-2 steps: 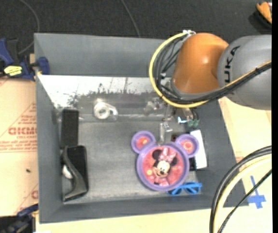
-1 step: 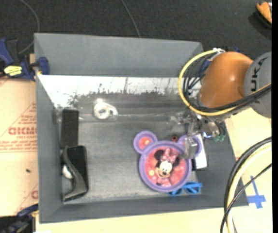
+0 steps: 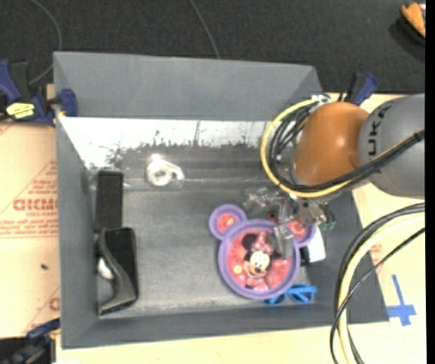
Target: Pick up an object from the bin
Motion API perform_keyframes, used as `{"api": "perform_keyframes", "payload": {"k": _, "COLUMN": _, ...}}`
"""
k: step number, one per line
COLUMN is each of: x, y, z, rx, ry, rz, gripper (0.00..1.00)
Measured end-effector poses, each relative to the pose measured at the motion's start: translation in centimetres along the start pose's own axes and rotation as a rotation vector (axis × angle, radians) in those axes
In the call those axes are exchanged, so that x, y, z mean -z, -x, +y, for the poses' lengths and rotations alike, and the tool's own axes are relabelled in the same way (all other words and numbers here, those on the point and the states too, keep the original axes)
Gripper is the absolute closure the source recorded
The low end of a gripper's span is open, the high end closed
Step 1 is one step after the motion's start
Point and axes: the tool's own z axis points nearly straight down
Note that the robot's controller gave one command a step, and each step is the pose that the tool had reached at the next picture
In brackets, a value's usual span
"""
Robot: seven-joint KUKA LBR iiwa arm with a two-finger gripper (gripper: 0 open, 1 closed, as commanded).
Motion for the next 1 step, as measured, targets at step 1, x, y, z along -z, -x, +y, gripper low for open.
{"api": "perform_keyframes", "payload": {"k": 1, "x": 0.34, "y": 0.15, "z": -2.77, "rx": -0.015, "ry": 0.027, "rz": 0.010, "gripper": 1.00}}
